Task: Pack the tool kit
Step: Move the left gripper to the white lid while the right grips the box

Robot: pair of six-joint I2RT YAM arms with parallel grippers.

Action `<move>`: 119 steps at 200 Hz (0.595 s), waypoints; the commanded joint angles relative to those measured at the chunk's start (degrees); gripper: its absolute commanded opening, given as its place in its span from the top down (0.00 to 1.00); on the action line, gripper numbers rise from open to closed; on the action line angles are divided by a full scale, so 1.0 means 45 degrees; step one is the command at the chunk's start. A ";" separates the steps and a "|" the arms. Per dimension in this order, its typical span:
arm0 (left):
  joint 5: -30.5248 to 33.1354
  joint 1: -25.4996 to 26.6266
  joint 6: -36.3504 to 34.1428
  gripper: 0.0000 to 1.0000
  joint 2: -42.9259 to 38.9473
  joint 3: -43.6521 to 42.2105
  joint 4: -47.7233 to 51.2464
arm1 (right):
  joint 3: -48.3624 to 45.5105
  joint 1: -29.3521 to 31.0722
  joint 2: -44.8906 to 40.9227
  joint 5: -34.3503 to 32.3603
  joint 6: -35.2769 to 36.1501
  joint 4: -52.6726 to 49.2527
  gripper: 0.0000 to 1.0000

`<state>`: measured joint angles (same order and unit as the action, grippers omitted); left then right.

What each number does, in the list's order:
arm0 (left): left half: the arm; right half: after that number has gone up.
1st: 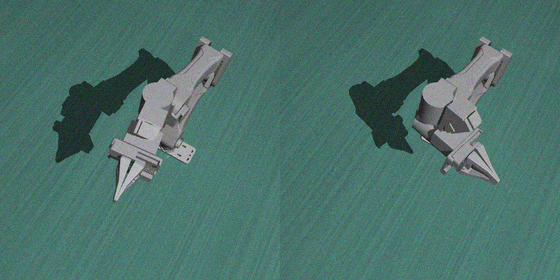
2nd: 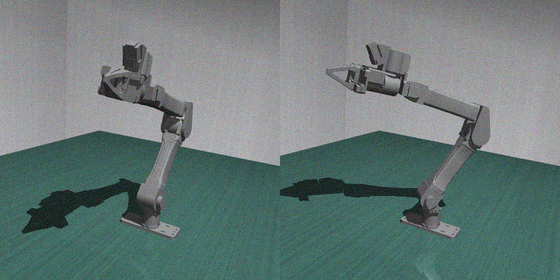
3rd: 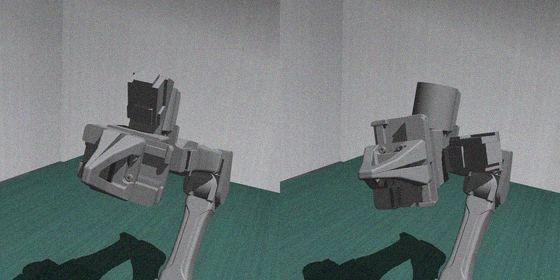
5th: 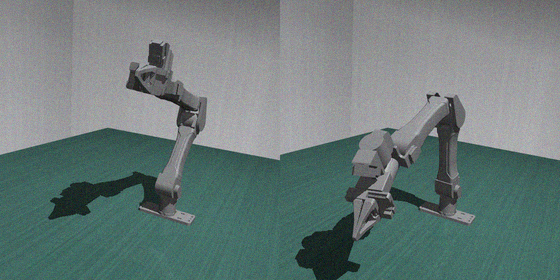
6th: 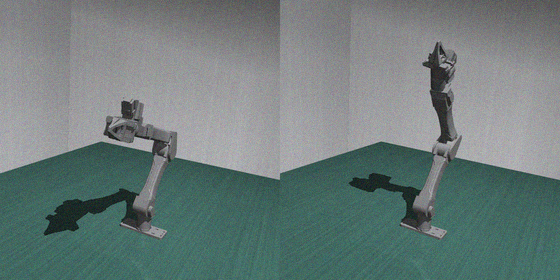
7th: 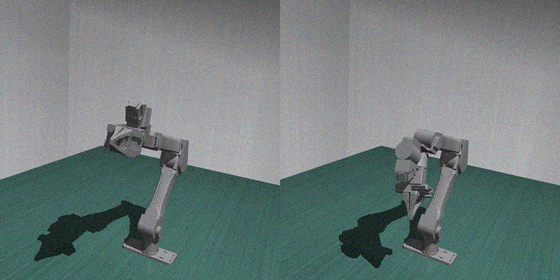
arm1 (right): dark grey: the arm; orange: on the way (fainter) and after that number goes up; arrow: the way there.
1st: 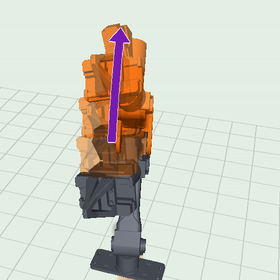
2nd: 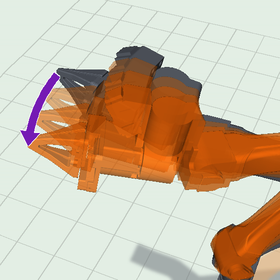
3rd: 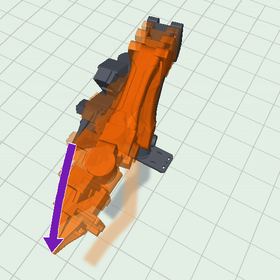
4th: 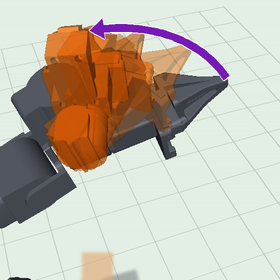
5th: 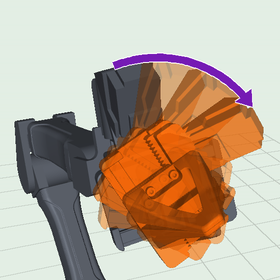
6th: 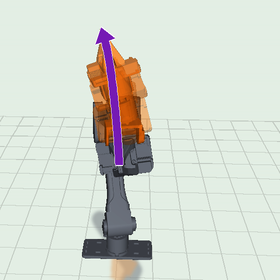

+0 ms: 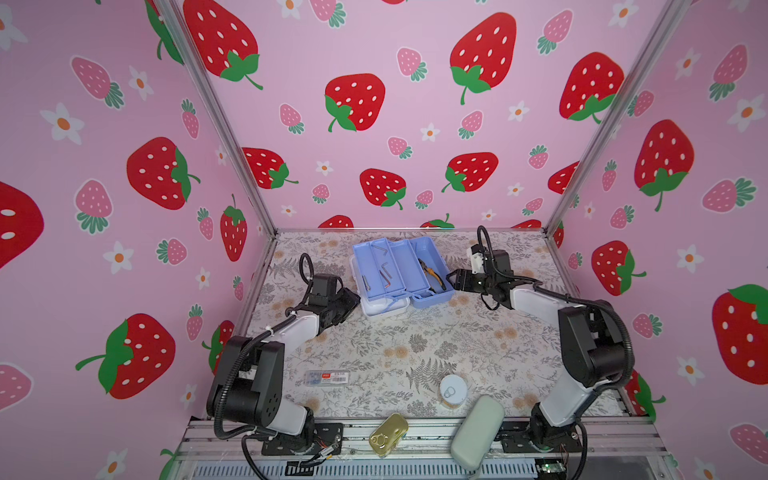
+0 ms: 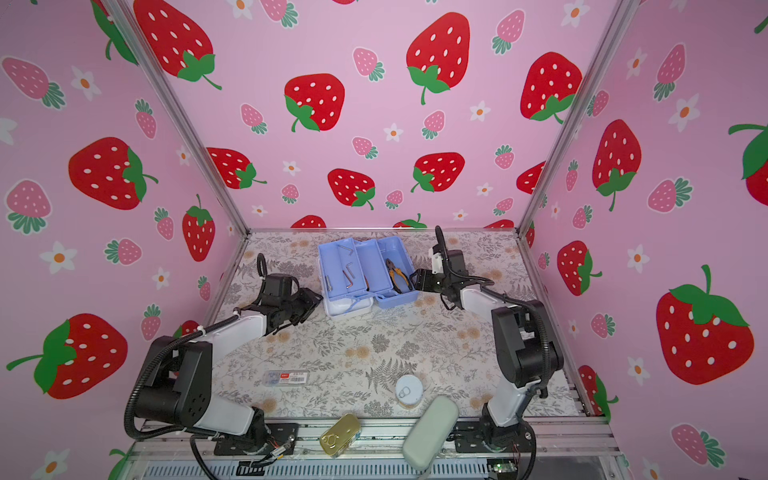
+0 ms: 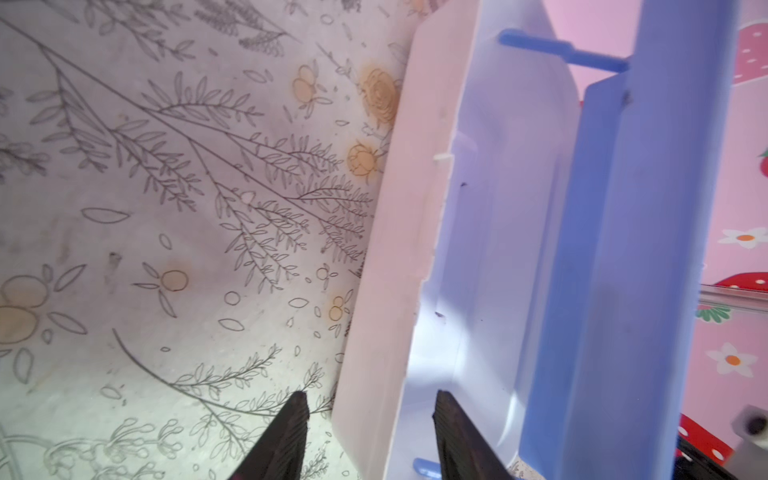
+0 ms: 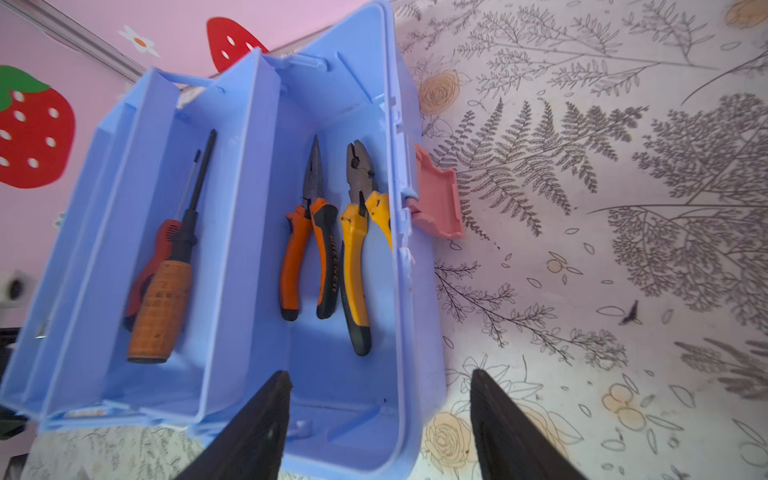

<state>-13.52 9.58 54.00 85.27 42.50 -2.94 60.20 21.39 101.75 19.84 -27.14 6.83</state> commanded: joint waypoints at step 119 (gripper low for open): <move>0.1171 0.2245 -0.1415 0.56 0.2509 0.1825 0.0861 | 0.0753 0.1009 0.1626 -0.1599 0.0249 -0.1341 0.41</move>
<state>-9.58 18.46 49.63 95.59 48.03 -0.54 67.24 25.43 111.79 13.04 -26.30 3.84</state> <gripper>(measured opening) 0.470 0.592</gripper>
